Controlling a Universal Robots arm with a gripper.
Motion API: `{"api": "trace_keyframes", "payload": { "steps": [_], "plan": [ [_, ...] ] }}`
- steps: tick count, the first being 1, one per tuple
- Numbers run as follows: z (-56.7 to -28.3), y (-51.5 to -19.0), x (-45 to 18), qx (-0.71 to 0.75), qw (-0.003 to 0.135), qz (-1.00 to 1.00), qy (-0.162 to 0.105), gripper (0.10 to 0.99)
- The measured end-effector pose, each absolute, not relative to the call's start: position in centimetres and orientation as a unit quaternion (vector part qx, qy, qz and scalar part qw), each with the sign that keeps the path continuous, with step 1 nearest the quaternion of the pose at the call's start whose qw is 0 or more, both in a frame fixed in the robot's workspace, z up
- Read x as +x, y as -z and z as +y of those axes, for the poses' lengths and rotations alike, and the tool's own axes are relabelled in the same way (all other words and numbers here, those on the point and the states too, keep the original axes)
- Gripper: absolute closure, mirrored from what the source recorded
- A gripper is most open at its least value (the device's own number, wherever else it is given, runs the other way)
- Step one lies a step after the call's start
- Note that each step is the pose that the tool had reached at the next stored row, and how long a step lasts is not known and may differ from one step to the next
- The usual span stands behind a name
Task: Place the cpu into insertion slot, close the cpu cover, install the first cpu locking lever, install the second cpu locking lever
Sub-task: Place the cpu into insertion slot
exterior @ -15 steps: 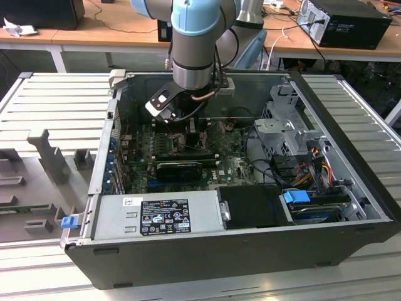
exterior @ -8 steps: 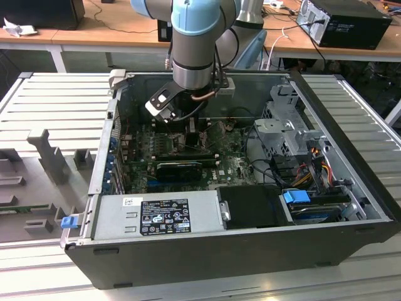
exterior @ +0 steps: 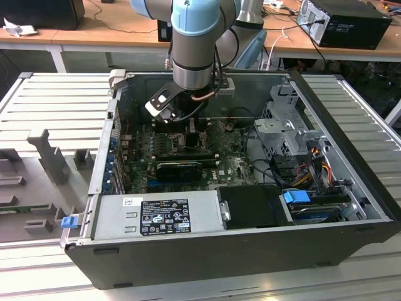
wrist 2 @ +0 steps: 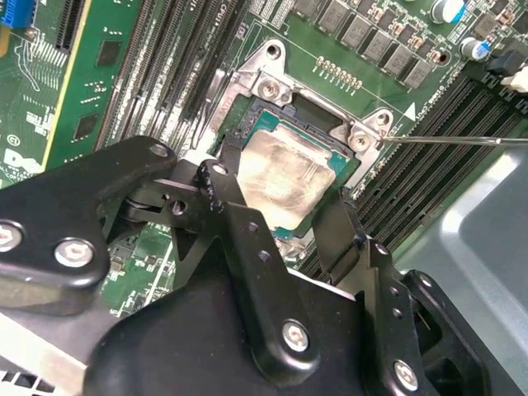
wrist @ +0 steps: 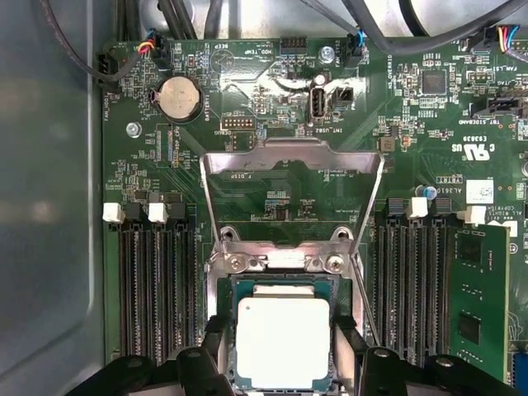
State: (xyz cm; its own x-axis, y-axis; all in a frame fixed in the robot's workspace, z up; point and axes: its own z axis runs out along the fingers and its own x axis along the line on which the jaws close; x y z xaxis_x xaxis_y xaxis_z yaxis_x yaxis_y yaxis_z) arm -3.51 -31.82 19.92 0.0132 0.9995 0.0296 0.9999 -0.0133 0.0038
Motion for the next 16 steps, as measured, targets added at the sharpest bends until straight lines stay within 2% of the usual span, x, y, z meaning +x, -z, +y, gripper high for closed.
{"api": "trace_keyframes", "payload": {
  "steps": [7, 8, 9, 10, 11, 15, 16],
  "plan": [
    [-31.8, -21.5, -3.5, -0.712, 0.009, -0.702, 0.012, 0.471],
    [-31.8, -21.6, -3.5, -0.712, 0.009, -0.702, 0.012, 0.553],
    [-31.8, -21.6, -3.5, -0.712, 0.009, -0.702, 0.012, 0.553],
    [-31.8, -21.7, -3.5, -0.712, 0.009, -0.702, 0.012, 0.616],
    [-31.8, -21.8, -3.5, -0.712, 0.009, -0.702, 0.012, 0.737],
    [-31.8, -22.1, -3.5, -0.712, 0.009, -0.702, 0.012, 0.98],
    [-31.8, -22.2, -3.5, -0.712, 0.009, -0.702, 0.012, 0.98]
  ]
}}
